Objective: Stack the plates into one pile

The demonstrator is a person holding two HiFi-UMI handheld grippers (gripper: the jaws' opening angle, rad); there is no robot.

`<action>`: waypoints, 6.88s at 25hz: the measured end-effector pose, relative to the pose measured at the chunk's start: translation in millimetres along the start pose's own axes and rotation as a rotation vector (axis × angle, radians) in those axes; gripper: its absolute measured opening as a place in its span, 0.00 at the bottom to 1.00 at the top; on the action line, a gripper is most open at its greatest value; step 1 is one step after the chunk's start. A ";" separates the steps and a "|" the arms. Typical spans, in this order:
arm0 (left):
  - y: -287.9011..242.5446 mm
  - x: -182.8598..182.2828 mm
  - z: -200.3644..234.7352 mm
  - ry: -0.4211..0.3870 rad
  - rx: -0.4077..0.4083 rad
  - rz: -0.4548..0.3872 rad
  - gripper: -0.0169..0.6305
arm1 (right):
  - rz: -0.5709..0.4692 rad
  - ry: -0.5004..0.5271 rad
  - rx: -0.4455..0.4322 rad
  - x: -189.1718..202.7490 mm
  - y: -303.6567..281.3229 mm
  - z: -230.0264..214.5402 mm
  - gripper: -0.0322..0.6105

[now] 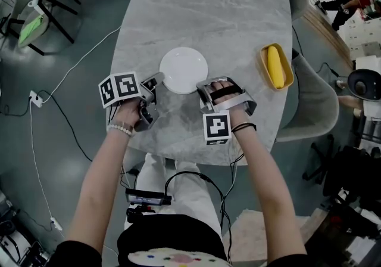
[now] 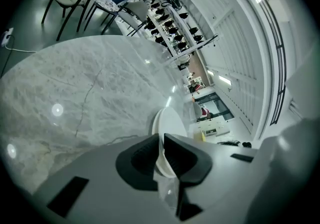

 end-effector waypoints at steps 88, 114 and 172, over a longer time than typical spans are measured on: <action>-51.8 146.6 -51.5 0.074 0.157 0.264 0.09 | 0.164 -0.679 0.198 39.2 175.6 119.0 0.26; -51.9 143.9 -66.2 0.152 0.220 0.258 0.06 | 0.198 -0.435 0.101 63.0 98.1 136.1 0.24; 1.7 69.3 -30.1 0.175 0.242 -0.029 0.08 | 0.080 -0.077 0.190 27.5 42.7 32.6 0.09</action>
Point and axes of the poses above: the fingertips, and each gripper's own axes: y backward along the fingers, z to its left, x out of its underside, the point moved 9 cm from there along y, backward along the fingers, and after that the axes turned 6 degrees about y, right-handed, at the moved point
